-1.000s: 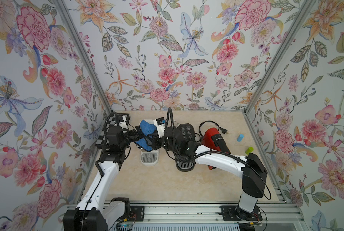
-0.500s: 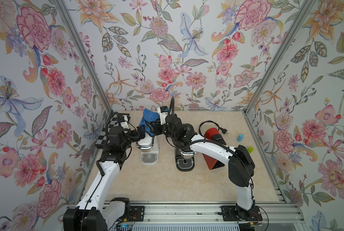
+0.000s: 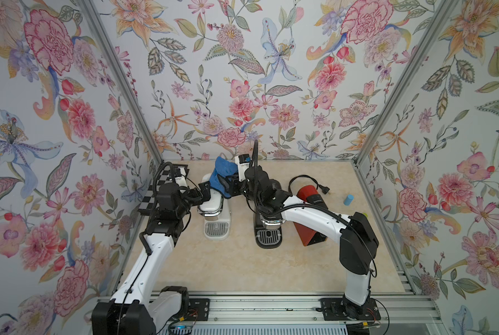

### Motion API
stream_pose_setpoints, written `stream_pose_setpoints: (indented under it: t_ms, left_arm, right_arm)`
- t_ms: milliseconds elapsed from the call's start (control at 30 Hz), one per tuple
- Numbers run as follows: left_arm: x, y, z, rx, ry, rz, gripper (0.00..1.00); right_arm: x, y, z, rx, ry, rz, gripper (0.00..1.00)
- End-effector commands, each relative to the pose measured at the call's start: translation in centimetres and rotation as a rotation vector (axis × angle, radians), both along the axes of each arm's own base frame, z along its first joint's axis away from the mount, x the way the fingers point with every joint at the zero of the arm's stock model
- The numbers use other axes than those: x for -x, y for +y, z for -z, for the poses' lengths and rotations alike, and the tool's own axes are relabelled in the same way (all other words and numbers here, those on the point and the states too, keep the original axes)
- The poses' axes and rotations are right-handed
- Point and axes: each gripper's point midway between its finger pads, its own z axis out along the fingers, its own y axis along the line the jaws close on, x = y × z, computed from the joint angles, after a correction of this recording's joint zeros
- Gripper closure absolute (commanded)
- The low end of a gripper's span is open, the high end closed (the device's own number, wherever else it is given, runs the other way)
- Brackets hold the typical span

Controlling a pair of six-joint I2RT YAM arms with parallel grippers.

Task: Wipe the surface of a coffee machine
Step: Wipe the dirt from the surface of the coffee machine.

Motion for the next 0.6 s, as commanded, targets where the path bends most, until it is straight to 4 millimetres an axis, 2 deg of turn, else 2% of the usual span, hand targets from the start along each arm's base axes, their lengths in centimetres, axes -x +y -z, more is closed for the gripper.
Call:
stream_pose_setpoints:
  t_ms: [0,100,167,233,400,567]
  left_arm:
    - [0.0,-0.2,0.3,-0.016,0.002,0.006,0.01]
    - [-0.1,-0.2,0.4,-0.015,0.006,0.006,0.01]
    - [-0.1,-0.1,0.4,-0.018,0.005,0.003,0.01]
    - [0.0,0.0,0.4,-0.025,0.006,0.000,0.01]
    - [-0.1,0.0,0.6,-0.028,0.010,0.002,0.01]
    - [-0.4,-0.2,1.3,-0.026,0.032,0.013,0.01]
  right_arm:
    - [2.2,-2.9,-5.2,0.020,-0.128,0.052,1.00]
    - [3.7,-3.7,-5.3,0.054,-0.128,0.036,1.00]
    - [4.8,-3.6,-4.5,0.115,-0.135,0.024,1.00]
    - [5.7,-3.7,-3.0,0.208,-0.146,0.043,1.00]
    - [6.1,-5.7,0.9,0.334,-0.104,0.093,1.00]
    - [6.9,-4.9,3.3,0.343,-0.054,0.046,1.00]
